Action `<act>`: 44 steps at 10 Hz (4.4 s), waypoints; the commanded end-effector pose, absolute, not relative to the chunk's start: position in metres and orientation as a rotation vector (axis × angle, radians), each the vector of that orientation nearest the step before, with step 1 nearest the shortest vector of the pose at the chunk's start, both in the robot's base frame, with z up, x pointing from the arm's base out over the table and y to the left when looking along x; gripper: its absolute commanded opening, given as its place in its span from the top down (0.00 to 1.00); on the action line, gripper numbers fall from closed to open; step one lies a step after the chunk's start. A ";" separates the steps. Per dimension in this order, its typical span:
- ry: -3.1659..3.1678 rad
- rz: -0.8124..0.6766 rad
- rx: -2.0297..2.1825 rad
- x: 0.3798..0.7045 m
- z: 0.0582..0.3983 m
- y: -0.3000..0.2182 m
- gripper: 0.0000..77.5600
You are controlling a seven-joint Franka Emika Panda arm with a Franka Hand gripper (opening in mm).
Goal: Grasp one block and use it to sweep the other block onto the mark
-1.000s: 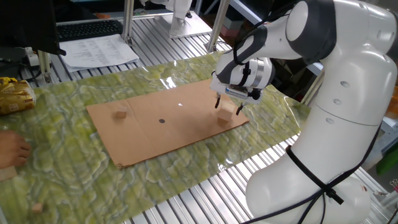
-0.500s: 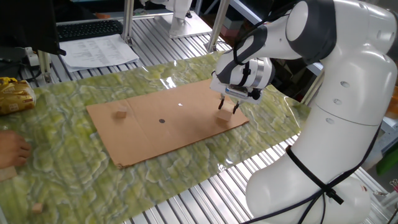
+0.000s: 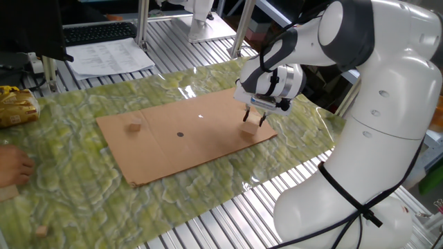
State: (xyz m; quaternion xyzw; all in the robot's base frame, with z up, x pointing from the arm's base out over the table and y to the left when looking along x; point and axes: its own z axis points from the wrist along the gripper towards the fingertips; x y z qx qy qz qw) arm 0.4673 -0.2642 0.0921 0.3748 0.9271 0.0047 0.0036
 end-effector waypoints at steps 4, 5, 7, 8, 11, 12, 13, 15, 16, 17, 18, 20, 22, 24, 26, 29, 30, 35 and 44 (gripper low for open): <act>2.947 0.010 1.032 0.476 0.148 -0.209 0.98; 2.947 0.010 1.032 0.476 0.148 -0.209 0.98; 2.966 0.076 0.995 0.480 0.166 -0.180 0.98; 2.977 0.100 0.976 0.480 0.167 -0.177 0.98; 3.001 0.152 0.902 0.480 0.167 -0.177 0.98; 3.002 0.152 0.903 0.480 0.167 -0.177 0.98; 3.008 0.149 0.891 0.480 0.167 -0.177 0.98; 3.017 0.107 0.892 0.480 0.167 -0.177 0.98; 3.055 -0.107 0.802 0.480 0.167 -0.177 0.98; 3.086 -0.052 0.761 0.480 0.167 -0.177 0.98; 3.100 -0.047 0.731 0.480 0.167 -0.177 0.98; 3.157 -0.010 0.535 0.480 0.167 -0.177 0.98; 3.141 0.001 0.520 0.483 0.164 -0.171 0.98; 3.126 0.016 0.591 0.492 0.156 -0.138 0.98; 3.104 0.027 0.642 0.498 0.153 -0.103 0.98; 3.097 0.152 0.725 0.514 0.158 -0.041 0.98; 3.075 0.180 0.696 0.518 0.152 -0.025 0.98; 3.071 0.273 0.707 0.527 0.144 0.001 0.98; 3.201 0.190 0.437 0.530 0.142 0.003 0.98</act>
